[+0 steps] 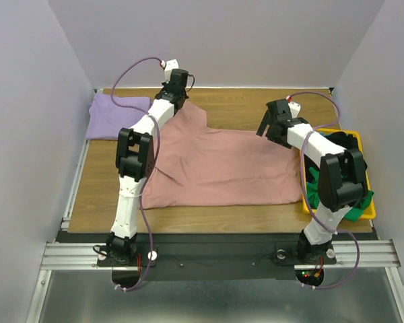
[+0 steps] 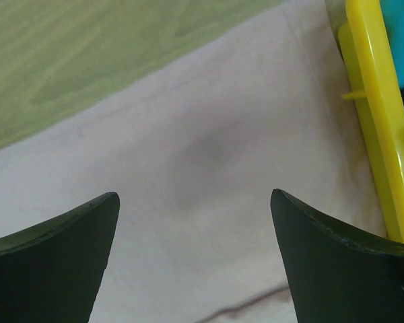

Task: Fold and stack the t-shirts
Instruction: Fold the tshirt

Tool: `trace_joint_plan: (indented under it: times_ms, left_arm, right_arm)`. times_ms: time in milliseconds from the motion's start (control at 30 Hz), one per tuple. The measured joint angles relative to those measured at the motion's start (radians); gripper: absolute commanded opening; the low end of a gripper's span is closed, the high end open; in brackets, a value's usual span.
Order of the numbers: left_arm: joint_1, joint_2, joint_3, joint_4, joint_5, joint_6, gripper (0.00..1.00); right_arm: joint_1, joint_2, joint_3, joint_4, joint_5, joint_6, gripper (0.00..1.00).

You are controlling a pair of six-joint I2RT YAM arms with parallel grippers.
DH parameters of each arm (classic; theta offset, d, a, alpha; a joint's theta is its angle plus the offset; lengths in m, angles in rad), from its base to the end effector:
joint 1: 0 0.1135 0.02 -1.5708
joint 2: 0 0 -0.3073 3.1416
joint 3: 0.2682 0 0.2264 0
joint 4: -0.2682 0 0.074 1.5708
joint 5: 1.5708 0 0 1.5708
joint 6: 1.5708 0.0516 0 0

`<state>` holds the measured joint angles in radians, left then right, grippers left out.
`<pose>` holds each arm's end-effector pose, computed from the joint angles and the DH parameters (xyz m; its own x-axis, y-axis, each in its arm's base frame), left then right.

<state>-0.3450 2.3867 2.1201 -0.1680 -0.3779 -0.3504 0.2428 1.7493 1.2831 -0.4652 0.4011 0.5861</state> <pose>0.5531 -0.1785 0.2731 -0.3720 -0.2054 -0.9053 -0.1366 0.9767 -0.1655 0.3631 0.0692 0.2739 -0.6463 0.3645 -0.6704 0.4348 0.8979 0.0690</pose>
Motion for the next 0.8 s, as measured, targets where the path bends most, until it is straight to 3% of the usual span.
trace_joint_plan:
  times_ms: [400,800]
  left_arm:
    - [0.0,-0.139,-0.178,0.111,0.022,0.023,0.0]
    - [0.0,-0.174,-0.309,0.155,0.053,0.055,0.0]
  right_arm:
    - [-0.099,0.287,0.269,0.004,0.024,0.031,0.98]
    - [-0.112,0.463,0.436,0.003,0.053,0.028,0.73]
